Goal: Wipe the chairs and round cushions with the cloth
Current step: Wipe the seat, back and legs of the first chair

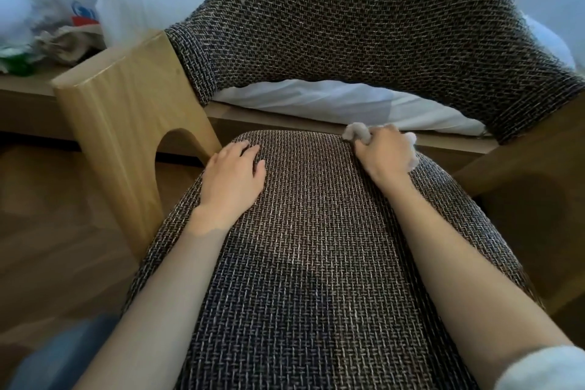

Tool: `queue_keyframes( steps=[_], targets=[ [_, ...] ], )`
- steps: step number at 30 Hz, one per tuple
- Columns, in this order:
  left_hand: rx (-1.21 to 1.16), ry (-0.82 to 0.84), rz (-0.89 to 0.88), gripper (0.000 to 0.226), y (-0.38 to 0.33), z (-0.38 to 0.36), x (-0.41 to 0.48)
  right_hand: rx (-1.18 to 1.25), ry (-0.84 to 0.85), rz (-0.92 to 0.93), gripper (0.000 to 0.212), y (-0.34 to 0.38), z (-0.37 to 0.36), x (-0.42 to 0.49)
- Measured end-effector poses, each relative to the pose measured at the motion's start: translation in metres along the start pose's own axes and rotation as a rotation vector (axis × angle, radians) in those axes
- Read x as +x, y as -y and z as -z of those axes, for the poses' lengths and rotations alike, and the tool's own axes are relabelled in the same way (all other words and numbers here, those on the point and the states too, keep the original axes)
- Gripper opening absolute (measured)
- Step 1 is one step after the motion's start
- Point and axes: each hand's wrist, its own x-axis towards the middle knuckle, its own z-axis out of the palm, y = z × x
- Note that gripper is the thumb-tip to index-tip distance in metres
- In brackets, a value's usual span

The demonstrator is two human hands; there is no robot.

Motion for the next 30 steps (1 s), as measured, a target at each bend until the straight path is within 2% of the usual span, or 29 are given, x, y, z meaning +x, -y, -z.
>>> queue_keyframes(
  steps=[5, 8, 10, 16, 22, 24, 28, 30],
  targets=[
    [0.014, 0.008, 0.001, 0.047, -0.002, 0.000, 0.001, 0.257, 0.134, 0.298, 0.033, 0.062, 0.010, -0.057],
    [0.021, 0.010, -0.005, 0.047, -0.003, 0.001, 0.000, 0.255, 0.085, 0.381, 0.029, 0.053, 0.011, -0.065],
    [0.022, 0.021, -0.011, 0.047, -0.003, 0.002, 0.000, 0.143, 0.027, 0.337, 0.028, 0.025, 0.013, -0.053],
    [0.027, 0.035, -0.012, 0.047, -0.003, 0.002, -0.001, -0.064, -0.042, -0.018, 0.035, -0.068, 0.028, -0.011],
    [0.025, 0.041, -0.018, 0.047, -0.004, 0.002, -0.002, 0.102, -0.012, -0.186, 0.040, -0.057, 0.031, -0.015],
    [0.029, 0.044, -0.012, 0.047, -0.004, 0.002, -0.001, 0.156, 0.006, -0.121, 0.039, -0.029, 0.032, -0.033],
    [0.036, 0.043, -0.015, 0.047, -0.004, 0.001, -0.001, 0.354, 0.108, 0.164, 0.043, 0.053, 0.029, -0.092],
    [0.038, 0.043, -0.021, 0.047, -0.003, 0.001, -0.001, 0.367, 0.116, 0.282, 0.038, 0.075, 0.026, -0.109]
  ],
)
